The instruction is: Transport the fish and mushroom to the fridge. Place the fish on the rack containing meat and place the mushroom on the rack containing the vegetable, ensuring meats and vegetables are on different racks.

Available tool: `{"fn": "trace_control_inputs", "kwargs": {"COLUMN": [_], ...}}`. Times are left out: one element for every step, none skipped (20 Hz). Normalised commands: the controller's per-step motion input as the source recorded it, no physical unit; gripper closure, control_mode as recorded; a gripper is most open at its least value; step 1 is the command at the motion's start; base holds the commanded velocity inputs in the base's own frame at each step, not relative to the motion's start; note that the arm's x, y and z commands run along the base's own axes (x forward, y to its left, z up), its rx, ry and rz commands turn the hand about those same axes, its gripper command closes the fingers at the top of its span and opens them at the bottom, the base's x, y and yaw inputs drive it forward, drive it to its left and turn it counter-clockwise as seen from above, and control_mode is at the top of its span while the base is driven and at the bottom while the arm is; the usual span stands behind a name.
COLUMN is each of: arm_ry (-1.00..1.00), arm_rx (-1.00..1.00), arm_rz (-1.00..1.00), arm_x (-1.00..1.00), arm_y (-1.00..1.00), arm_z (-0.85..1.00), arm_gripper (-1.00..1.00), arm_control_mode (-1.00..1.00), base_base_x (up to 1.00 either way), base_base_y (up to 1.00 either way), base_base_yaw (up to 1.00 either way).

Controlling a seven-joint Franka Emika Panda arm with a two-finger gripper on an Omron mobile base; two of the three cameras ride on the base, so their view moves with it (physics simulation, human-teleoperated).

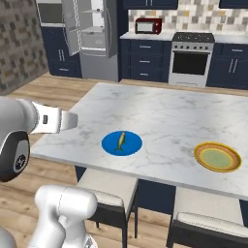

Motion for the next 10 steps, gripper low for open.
{"fn": "trace_control_inputs", "kwargs": {"arm_ry": [0.39,0.39,0.40,0.25,0.04,0.11,0.15,0.17,0.17,0.16], "arm_rx": [-0.02,-0.02,-0.03,-0.03,-0.05,0.00,0.00,0.00,0.00,0.00], "arm_rz": [-0.01,0.00,-0.01,0.00,-0.01,0.00,0.00,0.00,0.00,0.00], "arm_x": [0.96,0.86,0.73,0.51,0.14,0.24,0.22,0.26,0.21,0.13], "arm_y": [-0.25,-0.29,-0.32,-0.44,-0.35,-0.50,-0.42,-0.42,-0.39,-0.35], "arm_z": [-0.44,-0.41,-0.42,-0.46,-0.42,-0.51,-0.56,-0.56,-0.59,-0.68], "arm_gripper": [-1.00,-1.00,-1.00,-1.00,-1.00,-1.00,-1.00,-1.00,-1.00,-1.00], "arm_control_mode": [-1.00,-1.00,-1.00,-1.00,-1.00,-1.00,-1.00,-1.00,-1.00,-1.00], "base_base_x": [0.00,0.00,0.00,0.00,0.00,0.00,0.00,0.00,0.00,0.00], "base_base_y": [0.00,0.00,0.00,0.00,0.00,0.00,0.00,0.00,0.00,0.00], "base_base_yaw": [0.00,0.00,0.00,0.00,0.00,0.00,0.00,0.00,0.00,0.00]}}
